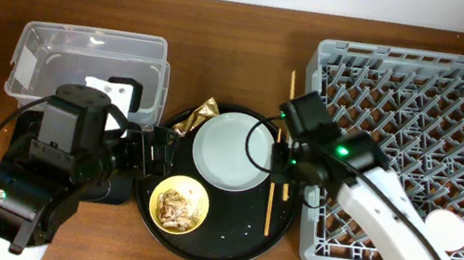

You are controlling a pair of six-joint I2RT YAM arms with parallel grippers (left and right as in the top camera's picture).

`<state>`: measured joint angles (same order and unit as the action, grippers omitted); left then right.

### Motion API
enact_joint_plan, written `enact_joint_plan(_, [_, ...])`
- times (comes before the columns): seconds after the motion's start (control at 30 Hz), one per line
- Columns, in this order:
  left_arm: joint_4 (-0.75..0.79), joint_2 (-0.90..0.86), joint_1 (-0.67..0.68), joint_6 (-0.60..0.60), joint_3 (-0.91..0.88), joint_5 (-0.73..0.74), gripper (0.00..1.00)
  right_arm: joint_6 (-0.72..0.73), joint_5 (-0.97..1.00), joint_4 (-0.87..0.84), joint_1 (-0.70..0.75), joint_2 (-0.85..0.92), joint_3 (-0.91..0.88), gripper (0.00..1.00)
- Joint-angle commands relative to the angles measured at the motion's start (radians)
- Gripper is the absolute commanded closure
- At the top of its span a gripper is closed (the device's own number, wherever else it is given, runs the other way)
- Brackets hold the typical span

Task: Sort waste into correct bins and load items into the dishwasher rack
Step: 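Reach the right gripper to the wooden chopsticks and grasp them, then set the chopsticks into the left edge of the dish rack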

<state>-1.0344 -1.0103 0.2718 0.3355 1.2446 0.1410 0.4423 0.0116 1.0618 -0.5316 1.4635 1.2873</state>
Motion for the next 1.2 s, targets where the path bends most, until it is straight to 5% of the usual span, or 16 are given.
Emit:
enact_joint_plan(0.0, [0.000,-0.003,-0.002,-0.016,-0.003,-0.007,0.00,-0.129,0.159,0.004,0.078,-0.121,0.027,0.96])
enact_joint_plan(0.2, [-0.007,-0.003,-0.002,-0.016,-0.003,-0.006,0.00,-0.277,0.055,-0.029,0.265,0.238,-0.004,0.91])
enact_joint_plan(0.23, [-0.024,-0.003,-0.002,-0.016,-0.003,-0.007,0.00,-0.272,0.040,-0.016,0.264,0.238,0.000,0.65])
enact_joint_plan(0.33, [-0.022,-0.003,-0.002,-0.016,-0.003,-0.007,0.00,-0.247,-0.088,0.032,0.261,0.071,0.027,0.30])
enact_joint_plan(0.37, [-0.014,-0.003,-0.002,-0.016,-0.003,-0.007,0.00,-0.246,-0.155,0.049,0.244,-0.016,0.027,0.32])
enact_joint_plan(0.43, [-0.010,-0.003,-0.002,-0.016,-0.003,-0.008,0.00,-0.216,-0.180,0.096,0.114,-0.065,0.024,0.55])
enact_joint_plan(0.57, [-0.006,-0.003,-0.002,-0.016,-0.003,-0.008,0.00,-0.005,-0.040,-0.037,-0.098,0.070,-0.135,0.59])
enact_joint_plan(0.73, [-0.006,-0.003,-0.002,-0.016,-0.003,-0.008,0.00,0.076,0.012,-0.210,-0.101,0.381,-0.193,0.60])
enact_joint_plan(0.87, [-0.006,-0.003,-0.002,-0.016,-0.003,-0.007,0.00,0.075,0.001,-0.197,-0.101,0.443,-0.193,0.92])
enact_joint_plan(1.0, [-0.007,-0.003,-0.002,-0.016,-0.003,-0.007,0.00,0.046,0.000,-0.119,-0.047,0.284,-0.185,0.96])
enact_joint_plan(1.17, [-0.007,-0.003,-0.002,-0.016,-0.003,-0.007,0.00,-0.077,0.129,-0.101,0.143,-0.183,-0.124,0.96])
